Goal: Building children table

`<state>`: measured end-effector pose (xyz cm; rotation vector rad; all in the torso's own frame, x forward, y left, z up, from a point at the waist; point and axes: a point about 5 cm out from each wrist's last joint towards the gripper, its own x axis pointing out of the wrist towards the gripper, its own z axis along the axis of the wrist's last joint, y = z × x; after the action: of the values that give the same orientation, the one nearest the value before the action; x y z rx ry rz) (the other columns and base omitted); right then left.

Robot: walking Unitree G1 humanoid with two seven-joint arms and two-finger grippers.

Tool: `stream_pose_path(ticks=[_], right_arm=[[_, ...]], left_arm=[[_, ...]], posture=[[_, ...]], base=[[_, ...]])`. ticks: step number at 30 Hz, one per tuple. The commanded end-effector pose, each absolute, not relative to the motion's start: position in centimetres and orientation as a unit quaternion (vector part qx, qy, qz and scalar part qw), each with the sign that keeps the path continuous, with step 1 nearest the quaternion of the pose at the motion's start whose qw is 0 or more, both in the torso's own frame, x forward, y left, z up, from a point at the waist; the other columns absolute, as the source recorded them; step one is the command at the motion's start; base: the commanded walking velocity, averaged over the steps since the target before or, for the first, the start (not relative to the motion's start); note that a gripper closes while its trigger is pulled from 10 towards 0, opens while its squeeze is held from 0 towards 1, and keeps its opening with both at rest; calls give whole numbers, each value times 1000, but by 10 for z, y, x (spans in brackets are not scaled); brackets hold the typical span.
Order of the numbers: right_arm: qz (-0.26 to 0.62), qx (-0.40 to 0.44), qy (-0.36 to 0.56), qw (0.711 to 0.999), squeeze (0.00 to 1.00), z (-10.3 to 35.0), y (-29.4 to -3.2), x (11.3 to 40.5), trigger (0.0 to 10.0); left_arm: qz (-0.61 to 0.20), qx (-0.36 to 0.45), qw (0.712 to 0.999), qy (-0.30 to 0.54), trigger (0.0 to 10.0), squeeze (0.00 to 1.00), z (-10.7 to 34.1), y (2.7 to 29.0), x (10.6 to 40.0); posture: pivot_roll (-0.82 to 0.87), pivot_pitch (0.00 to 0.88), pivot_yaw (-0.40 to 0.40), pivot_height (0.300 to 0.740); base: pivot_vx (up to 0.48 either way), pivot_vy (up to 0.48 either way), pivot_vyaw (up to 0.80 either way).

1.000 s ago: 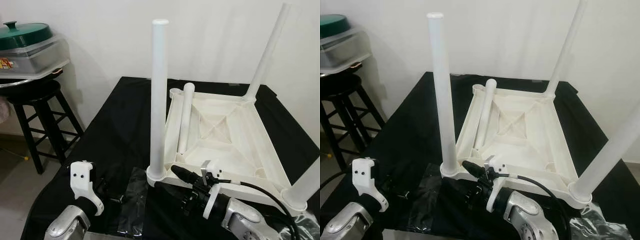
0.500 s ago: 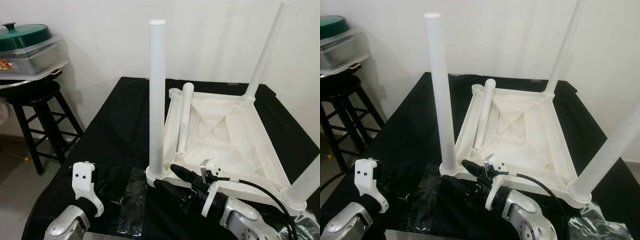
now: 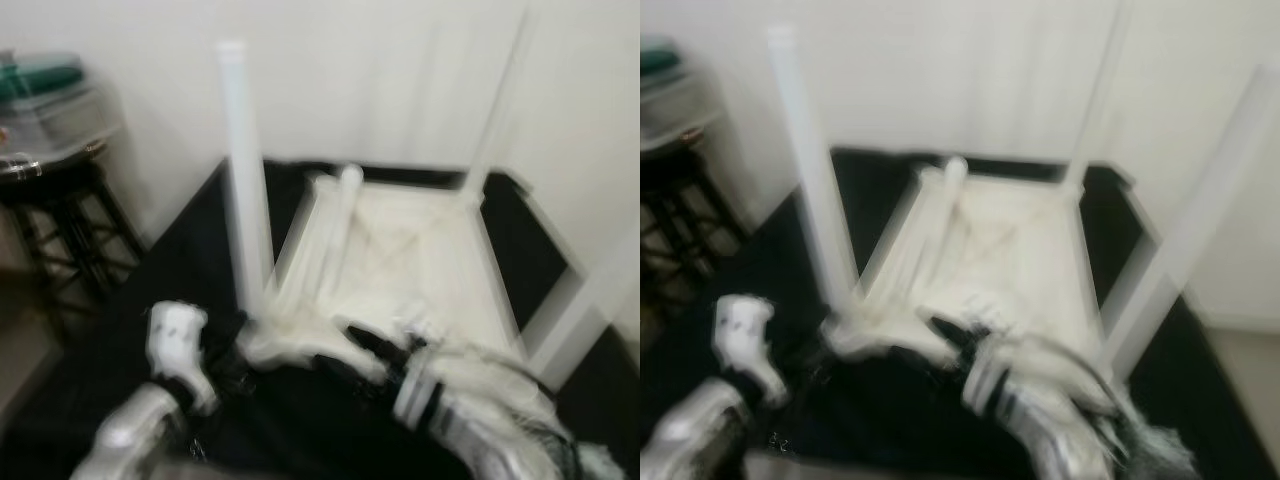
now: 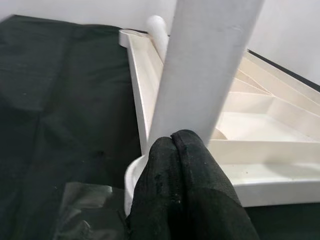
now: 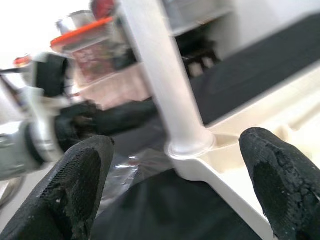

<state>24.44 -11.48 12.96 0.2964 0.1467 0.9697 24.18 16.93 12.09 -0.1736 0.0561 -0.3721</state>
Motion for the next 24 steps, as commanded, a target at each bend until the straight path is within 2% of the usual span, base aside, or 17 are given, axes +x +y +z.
stream_pose_path(ticks=[1, 13, 24], right_arm=[[468, 143, 73, 869, 0, 128, -117, 245, 10000], [520, 150, 78, 837, 0, 130, -111, 240, 10000], [530, 157, 78, 830, 0, 131, -111, 239, 10000]], left_arm=[[-195, -90, 976, 36, 10000, 0, 117, 164, 242], [-190, -91, 977, 30, 10000, 0, 117, 167, 246], [-189, -92, 977, 29, 10000, 0, 117, 167, 245]], posture=[[-24, 0, -20, 740], [-19, 0, -15, 740], [-18, 0, -18, 740]], base=[[0, -458, 0], [0, -461, 0], [0, -462, 0]])
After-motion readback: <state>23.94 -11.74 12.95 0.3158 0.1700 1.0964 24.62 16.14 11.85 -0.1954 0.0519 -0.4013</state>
